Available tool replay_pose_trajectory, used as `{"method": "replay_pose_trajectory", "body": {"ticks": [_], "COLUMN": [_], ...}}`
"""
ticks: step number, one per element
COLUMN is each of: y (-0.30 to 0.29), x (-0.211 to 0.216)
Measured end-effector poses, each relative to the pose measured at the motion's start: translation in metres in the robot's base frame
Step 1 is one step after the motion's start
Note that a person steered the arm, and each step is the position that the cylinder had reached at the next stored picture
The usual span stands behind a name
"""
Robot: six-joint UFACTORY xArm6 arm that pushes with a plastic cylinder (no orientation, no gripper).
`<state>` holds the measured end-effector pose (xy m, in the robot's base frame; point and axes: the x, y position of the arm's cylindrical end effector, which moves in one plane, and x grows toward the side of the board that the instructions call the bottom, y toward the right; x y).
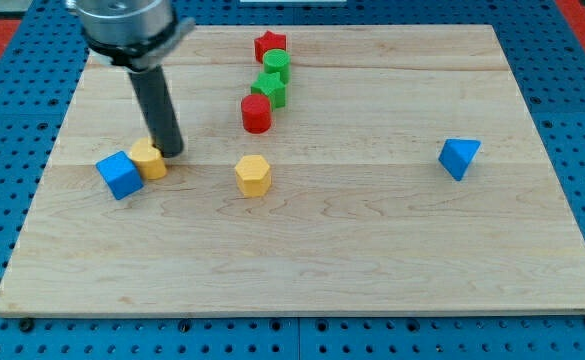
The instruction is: Slide the yellow heart to the center left
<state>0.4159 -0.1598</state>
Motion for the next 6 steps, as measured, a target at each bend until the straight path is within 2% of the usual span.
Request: {"method": "replay_pose_trajectory", "body": {"ticks": [2, 3, 4, 5, 6], "y": [0.003, 0.063, 0.063, 0.023, -0.006], "x": [-0.015, 0.005, 0.041, 0.053, 0.039]}}
